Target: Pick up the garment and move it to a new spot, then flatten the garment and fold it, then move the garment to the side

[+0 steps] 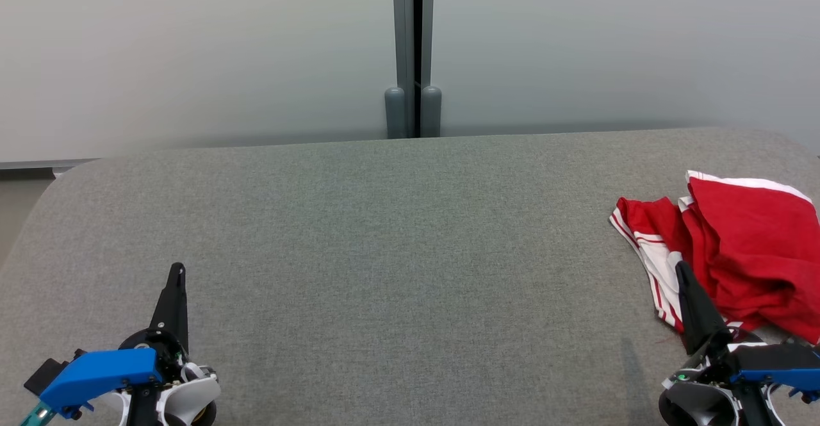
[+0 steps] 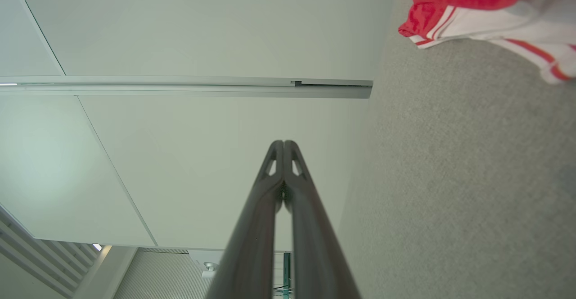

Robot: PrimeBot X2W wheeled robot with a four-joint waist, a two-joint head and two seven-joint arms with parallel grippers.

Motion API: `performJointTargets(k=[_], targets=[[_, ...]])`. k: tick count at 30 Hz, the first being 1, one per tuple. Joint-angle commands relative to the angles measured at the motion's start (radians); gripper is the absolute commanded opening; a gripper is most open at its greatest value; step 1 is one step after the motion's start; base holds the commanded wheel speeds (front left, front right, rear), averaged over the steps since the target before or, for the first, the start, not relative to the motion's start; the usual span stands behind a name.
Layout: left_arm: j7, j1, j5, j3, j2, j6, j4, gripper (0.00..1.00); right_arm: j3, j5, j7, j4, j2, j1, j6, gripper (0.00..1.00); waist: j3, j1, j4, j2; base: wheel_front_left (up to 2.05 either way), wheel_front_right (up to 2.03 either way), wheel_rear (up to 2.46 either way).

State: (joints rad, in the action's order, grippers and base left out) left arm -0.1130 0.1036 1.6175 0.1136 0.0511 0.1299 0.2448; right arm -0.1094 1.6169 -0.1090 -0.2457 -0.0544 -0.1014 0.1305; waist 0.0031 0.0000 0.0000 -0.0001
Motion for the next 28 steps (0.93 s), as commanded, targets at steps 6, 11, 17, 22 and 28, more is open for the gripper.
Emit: performJointTargets(k=[6,11,17,22,28], targets=[[-0.003,0.01,-0.006,0.004,-0.002,0.005,0.001,0.0,-0.003,-0.004,-0.005,-0.002,0.002,-0.015,0.0,0.0,0.0,0.0,0.0,0.0001,0.0,0.0,0.0],[-0.003,0.011,-0.006,0.004,-0.002,0.005,0.001,0.0,-0.004,-0.004,-0.005,-0.002,0.003,-0.015,0.0,0.0,0.0,0.0,0.0,0.0001,0.0,0.0,0.0],[-0.003,0.011,-0.007,0.004,-0.002,0.005,0.001,0.0,-0.004,-0.004,-0.005,-0.002,0.003,-0.015,0.0,0.0,0.0,0.0,0.0,0.0001,0.0,0.0,0.0],[-0.003,0.011,-0.007,0.004,-0.002,0.005,0.001,0.0,-0.004,-0.003,-0.005,-0.002,0.003,-0.015,0.0,0.0,0.0,0.0,0.0,0.0001,0.0,0.0,0.0],[-0.004,0.011,-0.007,0.005,-0.002,0.005,0.001,0.0,-0.004,-0.003,-0.005,-0.002,0.003,-0.015,0.0,0.0,0.0,0.0,0.0,0.0001,0.0,0.0,0.0]])
